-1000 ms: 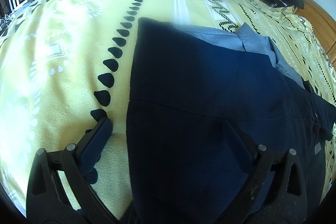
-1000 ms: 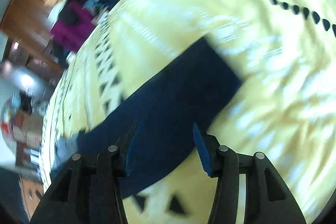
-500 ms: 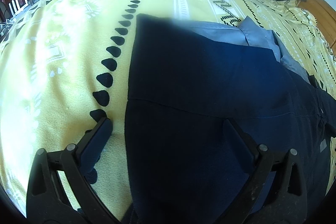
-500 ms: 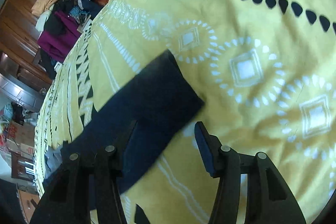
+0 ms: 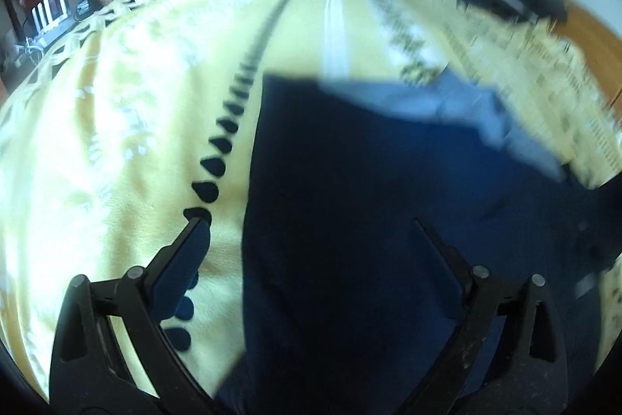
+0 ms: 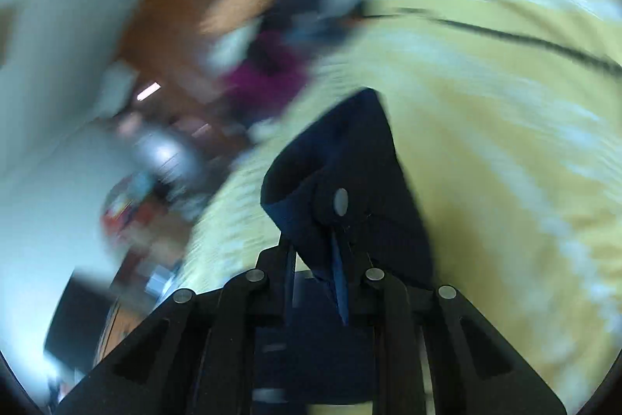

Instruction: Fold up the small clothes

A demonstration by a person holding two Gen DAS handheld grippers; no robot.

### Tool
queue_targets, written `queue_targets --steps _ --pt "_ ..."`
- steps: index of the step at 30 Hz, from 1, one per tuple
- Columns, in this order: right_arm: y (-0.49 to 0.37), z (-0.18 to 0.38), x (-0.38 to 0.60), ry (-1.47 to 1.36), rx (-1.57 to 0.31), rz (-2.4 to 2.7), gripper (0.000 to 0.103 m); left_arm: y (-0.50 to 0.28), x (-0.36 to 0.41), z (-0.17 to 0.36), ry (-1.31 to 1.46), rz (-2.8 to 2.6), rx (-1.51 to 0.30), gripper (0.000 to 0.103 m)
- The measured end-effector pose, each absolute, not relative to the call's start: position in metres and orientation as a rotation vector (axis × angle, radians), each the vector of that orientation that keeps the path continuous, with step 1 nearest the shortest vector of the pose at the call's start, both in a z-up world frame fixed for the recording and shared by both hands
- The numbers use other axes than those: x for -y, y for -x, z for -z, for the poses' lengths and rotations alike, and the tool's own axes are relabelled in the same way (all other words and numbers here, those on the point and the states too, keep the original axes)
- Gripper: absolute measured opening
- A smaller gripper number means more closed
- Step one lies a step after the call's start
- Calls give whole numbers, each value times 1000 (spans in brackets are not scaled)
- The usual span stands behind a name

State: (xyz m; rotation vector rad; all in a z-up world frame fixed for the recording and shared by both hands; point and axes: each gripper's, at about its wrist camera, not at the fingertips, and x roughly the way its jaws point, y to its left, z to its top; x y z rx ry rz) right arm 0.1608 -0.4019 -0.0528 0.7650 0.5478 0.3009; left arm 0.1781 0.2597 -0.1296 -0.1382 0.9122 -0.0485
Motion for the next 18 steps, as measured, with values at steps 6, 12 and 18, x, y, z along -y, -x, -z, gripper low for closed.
queue_targets --steps 6,12,18 --pt "-214 6 192 -657 -575 -763 26 -143 -233 77 194 188 -782 101" --pt "-238 54 36 -541 -750 -914 63 -138 -212 95 328 365 -839 103" --pt "-186 106 93 -498 -816 -741 68 -133 -213 136 483 411 -946 103"
